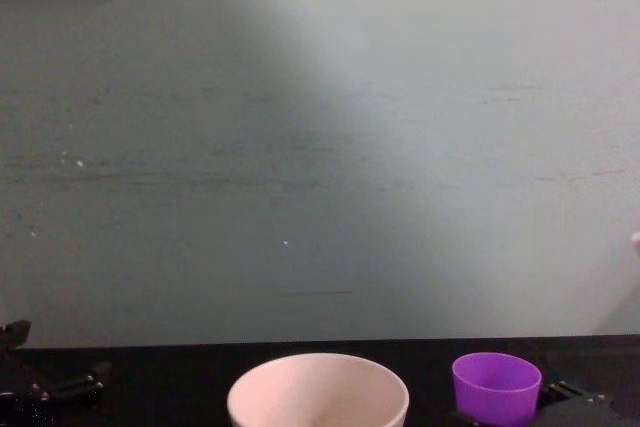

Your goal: Pick up the cup and pour the mung beans from the cup into the bowl.

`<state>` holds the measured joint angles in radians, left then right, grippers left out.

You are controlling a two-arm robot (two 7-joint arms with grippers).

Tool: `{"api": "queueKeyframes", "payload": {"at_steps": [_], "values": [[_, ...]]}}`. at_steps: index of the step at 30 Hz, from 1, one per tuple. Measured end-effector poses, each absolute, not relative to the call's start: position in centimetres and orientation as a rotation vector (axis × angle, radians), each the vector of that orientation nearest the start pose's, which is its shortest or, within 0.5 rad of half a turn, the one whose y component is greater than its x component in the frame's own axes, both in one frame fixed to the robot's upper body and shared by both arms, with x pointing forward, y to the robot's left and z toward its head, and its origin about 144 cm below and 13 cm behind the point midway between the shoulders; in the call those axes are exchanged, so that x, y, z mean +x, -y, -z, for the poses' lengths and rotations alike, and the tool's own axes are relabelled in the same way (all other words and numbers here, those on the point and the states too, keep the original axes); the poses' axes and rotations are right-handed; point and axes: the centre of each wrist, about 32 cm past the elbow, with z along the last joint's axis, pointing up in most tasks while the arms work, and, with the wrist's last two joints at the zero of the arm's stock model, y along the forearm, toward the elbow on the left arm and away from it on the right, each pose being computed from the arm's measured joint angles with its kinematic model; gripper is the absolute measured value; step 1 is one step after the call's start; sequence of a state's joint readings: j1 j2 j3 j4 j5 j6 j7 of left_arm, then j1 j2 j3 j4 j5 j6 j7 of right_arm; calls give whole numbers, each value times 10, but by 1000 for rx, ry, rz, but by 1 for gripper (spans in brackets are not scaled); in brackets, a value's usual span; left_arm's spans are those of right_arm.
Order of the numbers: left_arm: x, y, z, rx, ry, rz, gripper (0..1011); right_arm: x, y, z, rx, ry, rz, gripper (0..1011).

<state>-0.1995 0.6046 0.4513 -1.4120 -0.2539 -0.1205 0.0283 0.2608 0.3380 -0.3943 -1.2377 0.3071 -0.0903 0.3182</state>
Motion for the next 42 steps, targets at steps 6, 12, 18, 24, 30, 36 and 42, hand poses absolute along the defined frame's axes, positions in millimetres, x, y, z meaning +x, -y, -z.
{"api": "queueKeyframes", "payload": {"at_steps": [6, 12, 18, 24, 30, 36, 42], "values": [[489, -310, -1140, 304, 285, -1248, 1000, 515, 249, -1110, -148, -1, 998, 1003], [489, -310, -1140, 305, 285, -1248, 1000, 516, 248, -1110, -146, 0, 997, 1003], [489, -310, -1140, 304, 285, -1248, 1000, 518, 247, -1111, -146, -1, 995, 1003], [489, -310, -1140, 304, 285, -1248, 1000, 519, 247, -1111, -150, -2, 989, 1003], [489, -310, -1140, 304, 285, -1248, 1000, 521, 246, -1111, -148, -1, 990, 930], [489, -310, -1140, 305, 285, -1248, 1000, 521, 247, -1111, -143, -3, 995, 780], [489, -310, -1140, 304, 285, -1248, 1000, 520, 248, -1112, -141, 0, 995, 746]]}}
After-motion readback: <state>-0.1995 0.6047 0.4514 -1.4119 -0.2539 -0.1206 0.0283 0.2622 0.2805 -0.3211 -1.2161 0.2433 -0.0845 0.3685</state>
